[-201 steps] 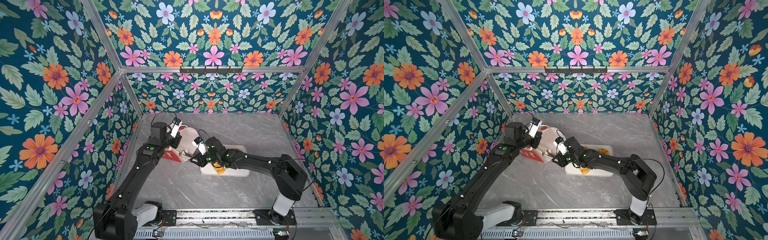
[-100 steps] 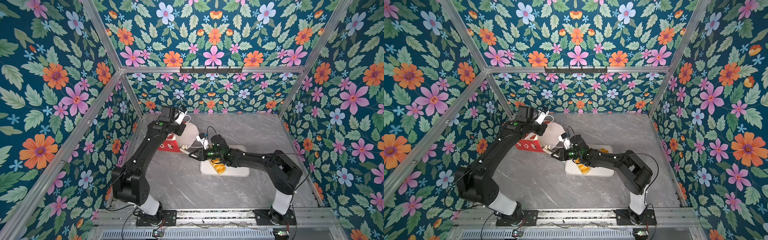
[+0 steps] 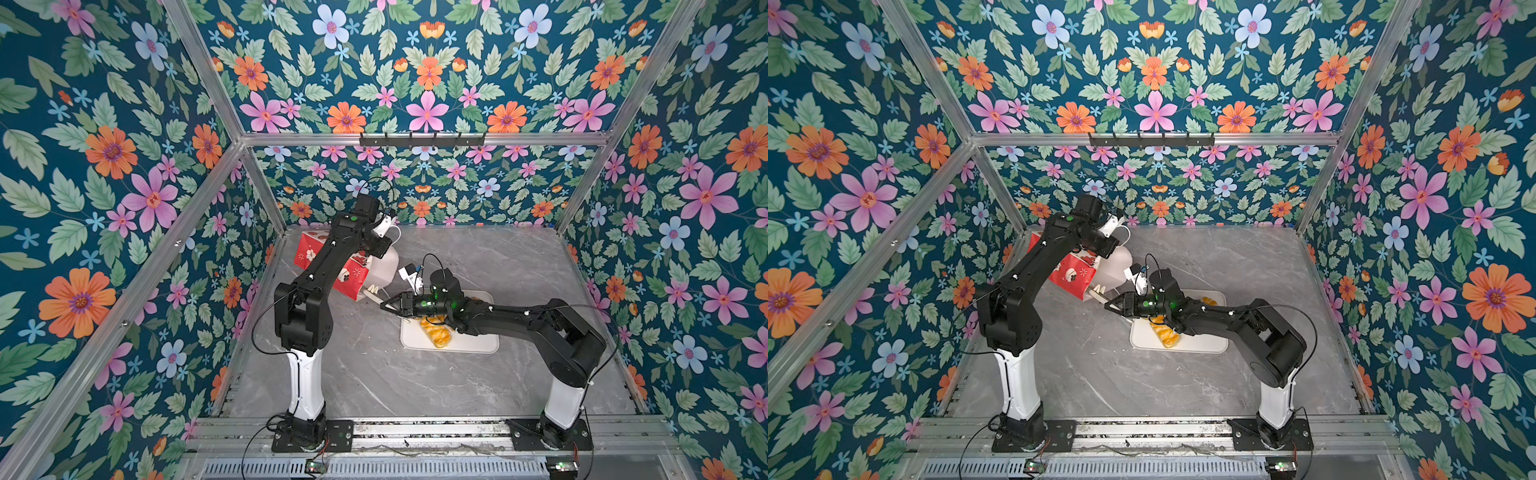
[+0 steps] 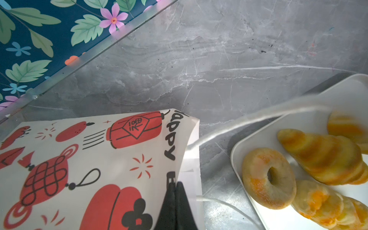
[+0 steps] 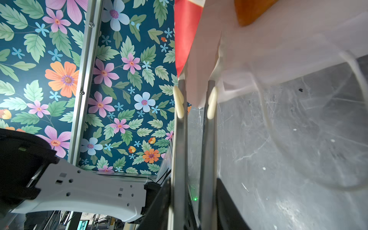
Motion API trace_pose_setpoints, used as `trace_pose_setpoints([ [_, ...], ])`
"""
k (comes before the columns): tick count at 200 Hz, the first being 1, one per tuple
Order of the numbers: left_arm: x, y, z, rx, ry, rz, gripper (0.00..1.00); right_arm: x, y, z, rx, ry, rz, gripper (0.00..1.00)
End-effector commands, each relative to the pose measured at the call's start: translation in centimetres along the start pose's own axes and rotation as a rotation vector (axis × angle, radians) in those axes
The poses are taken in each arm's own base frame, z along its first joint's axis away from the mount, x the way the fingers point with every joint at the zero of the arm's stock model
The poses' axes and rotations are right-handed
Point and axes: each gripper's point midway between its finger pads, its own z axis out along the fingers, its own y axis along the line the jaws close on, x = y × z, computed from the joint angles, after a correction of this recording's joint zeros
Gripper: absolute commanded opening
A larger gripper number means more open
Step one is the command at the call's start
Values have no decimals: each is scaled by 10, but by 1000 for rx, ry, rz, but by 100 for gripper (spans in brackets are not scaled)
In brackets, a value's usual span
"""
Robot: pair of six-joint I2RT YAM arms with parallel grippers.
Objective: Take the fake bread out of the paper bag
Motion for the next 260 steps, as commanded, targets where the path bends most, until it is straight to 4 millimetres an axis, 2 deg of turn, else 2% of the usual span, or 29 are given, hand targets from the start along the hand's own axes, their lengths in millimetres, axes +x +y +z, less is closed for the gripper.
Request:
trace_pose_setpoints([
  [1, 4, -2, -2, -3, 27, 10, 0, -3, 20, -2, -75, 0, -62, 33],
  [68, 12, -16, -29, 18, -48, 11, 0, -2, -1, 2, -3, -4, -62, 33],
  [136, 61, -34, -44, 10, -108, -6, 0, 2, -35, -11, 220, 8, -169, 32],
  [186, 72, -38, -71, -27, -231, -32, 0, 6, -57, -21, 359, 31, -225, 33],
  [205, 76, -41, -80, -29, -279, -36, 0, 7, -61, -24, 383, 36, -235, 34],
  [260, 91, -49, -86, -16, -322, -33, 0, 10, -62, -21, 376, 62, -241, 38],
])
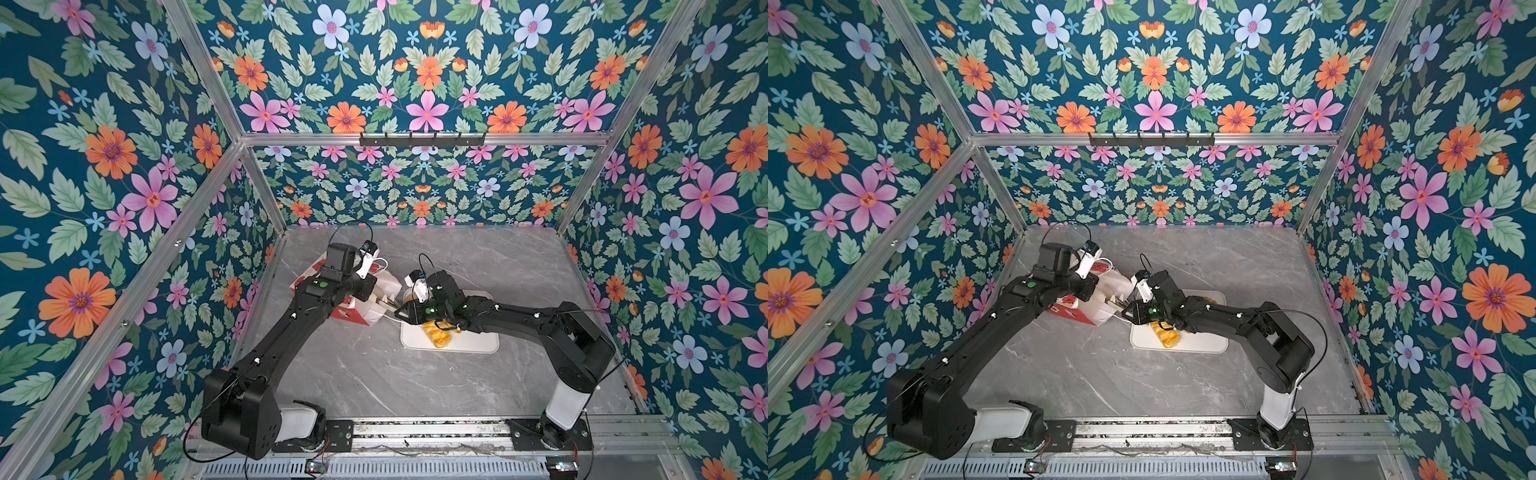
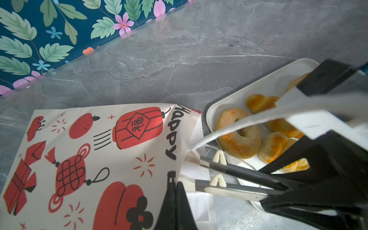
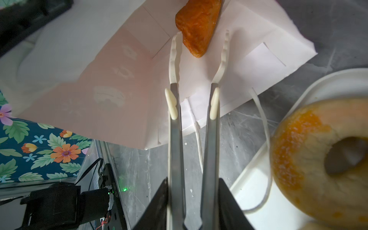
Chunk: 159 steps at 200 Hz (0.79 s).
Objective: Take the fake bread out of the paper bag
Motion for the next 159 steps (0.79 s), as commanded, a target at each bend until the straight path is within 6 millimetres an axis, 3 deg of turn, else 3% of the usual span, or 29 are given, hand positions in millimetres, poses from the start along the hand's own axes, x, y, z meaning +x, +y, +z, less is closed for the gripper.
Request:
trace_pose_setpoints([
  [1, -9, -2, -3, 10, -62, 1, 0, -5, 4, 1, -13, -13, -36, 38],
  [55, -2, -6, -2, 22, -71, 2, 0, -10, 12, 1, -48, -24, -31, 39],
  [159, -2, -6, -6, 20, -78, 5, 0, -19, 16, 26, -103, 1, -27, 40],
])
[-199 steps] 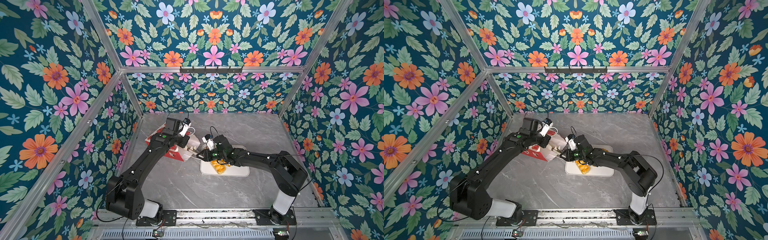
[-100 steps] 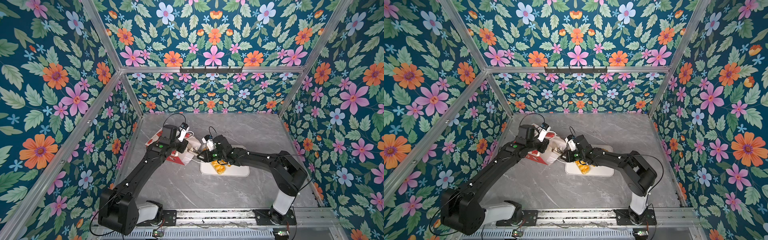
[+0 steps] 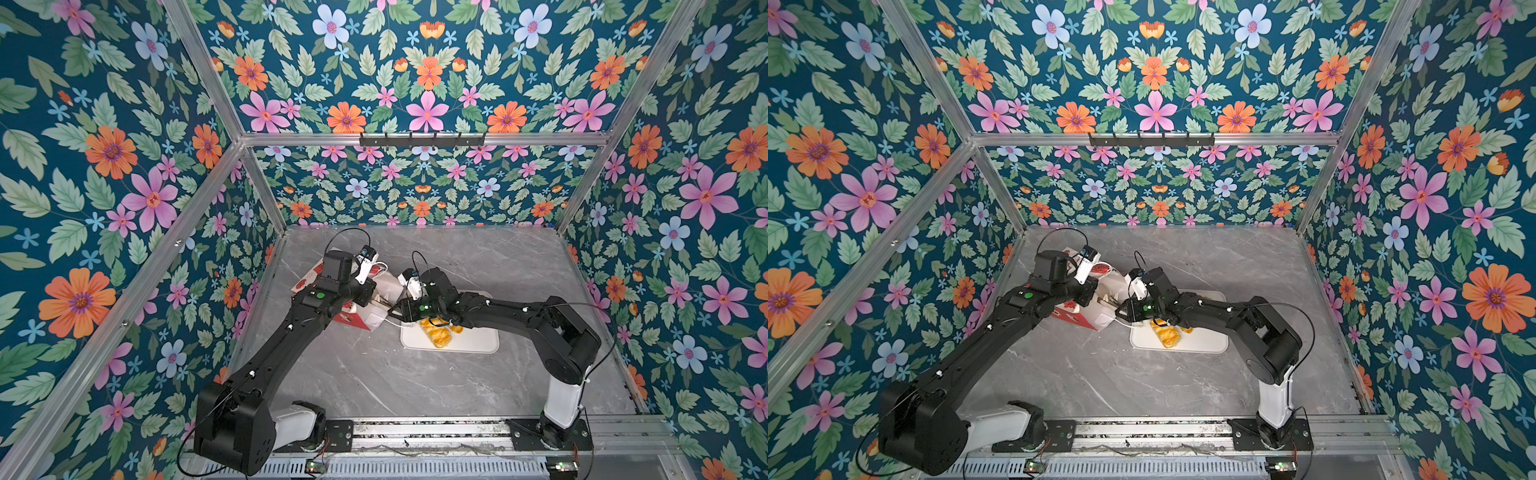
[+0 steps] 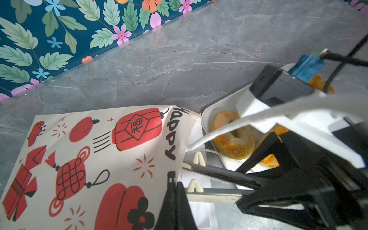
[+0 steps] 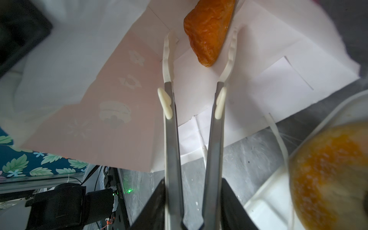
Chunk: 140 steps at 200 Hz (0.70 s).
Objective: Take the fake bread out of the paper bag
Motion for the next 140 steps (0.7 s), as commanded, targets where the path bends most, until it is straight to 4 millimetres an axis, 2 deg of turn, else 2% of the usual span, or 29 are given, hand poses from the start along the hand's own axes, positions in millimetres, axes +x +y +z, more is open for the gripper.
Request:
trace_pose_setpoints([
  [1, -4, -1, -1, 6, -19, 0, 0, -12, 11, 4, -51, -26, -31, 40],
  [34, -4, -1, 1, 12, -17, -2, 0, -14, 7, 13, -43, -16, -29, 40],
  [86, -2, -1, 2, 10, -17, -2, 0, -5, 1, 32, -59, 36, -12, 39],
  [140, 2, 1, 3, -6, -11, 0, 0, -3, 2, 29, -55, 29, -21, 22],
])
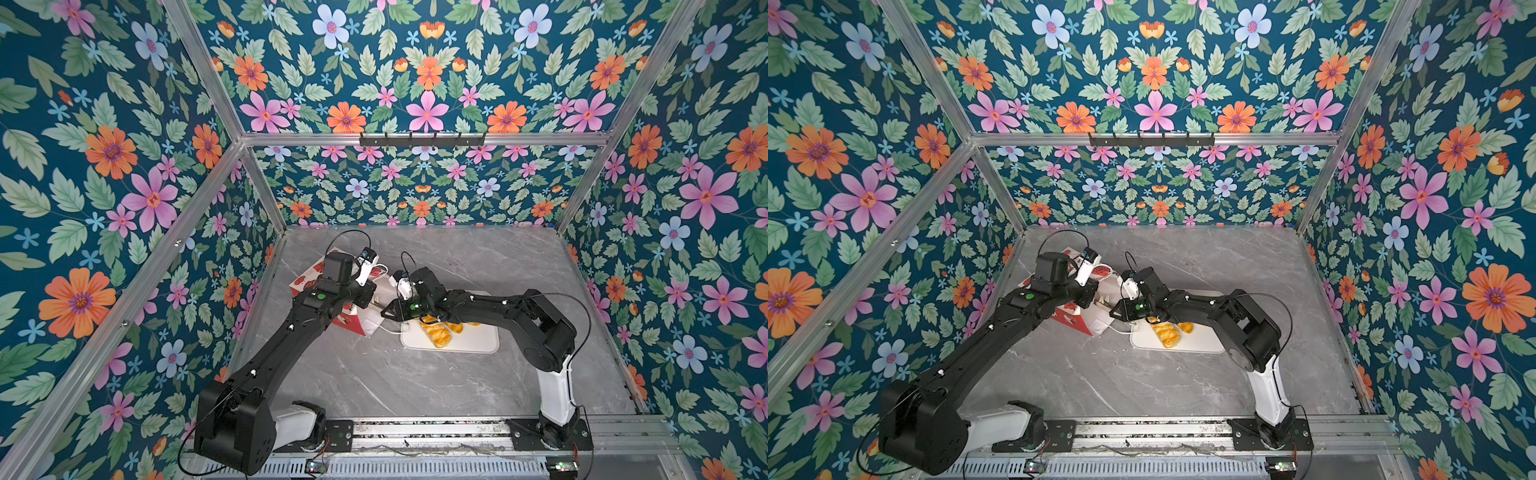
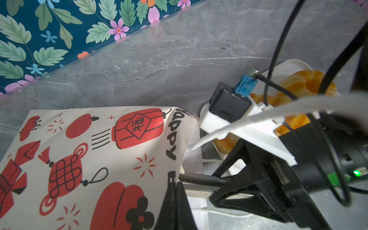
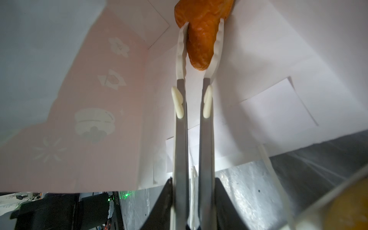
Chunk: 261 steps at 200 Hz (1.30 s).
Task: Take the fake bread out of the paper bag
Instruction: 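Pull the brown loaf out of the bag with the right tongs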
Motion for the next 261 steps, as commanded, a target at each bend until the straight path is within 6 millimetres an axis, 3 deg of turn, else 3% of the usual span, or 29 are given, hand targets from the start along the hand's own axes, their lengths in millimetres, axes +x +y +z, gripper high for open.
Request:
trace_pose_setpoints([
  [1, -5, 2, -1, -11, -24, 2, 0, -6, 10, -5, -24, -25, -34, 22],
  [71, -2, 3, -1, -20, -35, 5, 0, -6, 21, -38, 19, -49, -94, 10],
  [152, -12, 18, 1, -103, -75, -10, 0, 45, 7, -80, 125, 36, -114, 5],
  [158, -13, 19, 1, -109, -77, -10, 0, 42, 15, -90, 117, 7, -126, 5],
  [218, -14, 22, 11, -109, -68, -26, 0, 54, 18, -141, 204, -63, -131, 4],
  [261, -17, 26, 16, -125, -67, -33, 0, 73, 15, -184, 287, -100, -116, 4],
])
